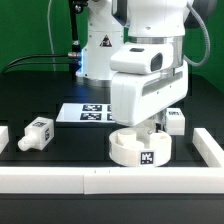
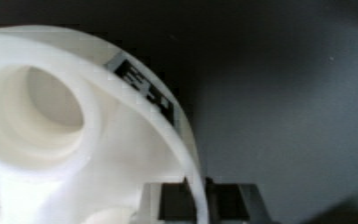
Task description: Assemble stool
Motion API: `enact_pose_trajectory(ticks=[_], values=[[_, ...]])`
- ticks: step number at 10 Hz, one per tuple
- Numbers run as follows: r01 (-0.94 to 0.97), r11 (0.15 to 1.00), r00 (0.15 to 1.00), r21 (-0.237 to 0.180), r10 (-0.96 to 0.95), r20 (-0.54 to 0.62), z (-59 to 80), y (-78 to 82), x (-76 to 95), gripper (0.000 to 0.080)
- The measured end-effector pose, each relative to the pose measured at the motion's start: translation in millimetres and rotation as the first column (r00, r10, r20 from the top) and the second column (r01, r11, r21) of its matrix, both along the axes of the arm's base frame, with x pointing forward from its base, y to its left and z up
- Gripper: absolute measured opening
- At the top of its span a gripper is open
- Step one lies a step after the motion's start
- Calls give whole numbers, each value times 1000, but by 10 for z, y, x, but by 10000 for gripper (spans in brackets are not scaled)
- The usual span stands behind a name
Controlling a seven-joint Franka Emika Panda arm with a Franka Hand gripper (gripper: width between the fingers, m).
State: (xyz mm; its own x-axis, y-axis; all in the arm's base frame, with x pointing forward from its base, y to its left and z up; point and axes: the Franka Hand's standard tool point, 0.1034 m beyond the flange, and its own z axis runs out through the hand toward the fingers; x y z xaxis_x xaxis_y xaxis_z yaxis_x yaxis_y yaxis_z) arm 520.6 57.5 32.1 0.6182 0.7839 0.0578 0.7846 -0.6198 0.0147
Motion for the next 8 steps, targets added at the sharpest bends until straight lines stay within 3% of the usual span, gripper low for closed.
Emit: enact_pose_trajectory(ticks=[4, 8], values=[[19, 1000, 1000, 7, -19, -4, -41, 308, 190, 24], [-39, 999, 999, -2, 39, -12, -140, 499, 186, 24]])
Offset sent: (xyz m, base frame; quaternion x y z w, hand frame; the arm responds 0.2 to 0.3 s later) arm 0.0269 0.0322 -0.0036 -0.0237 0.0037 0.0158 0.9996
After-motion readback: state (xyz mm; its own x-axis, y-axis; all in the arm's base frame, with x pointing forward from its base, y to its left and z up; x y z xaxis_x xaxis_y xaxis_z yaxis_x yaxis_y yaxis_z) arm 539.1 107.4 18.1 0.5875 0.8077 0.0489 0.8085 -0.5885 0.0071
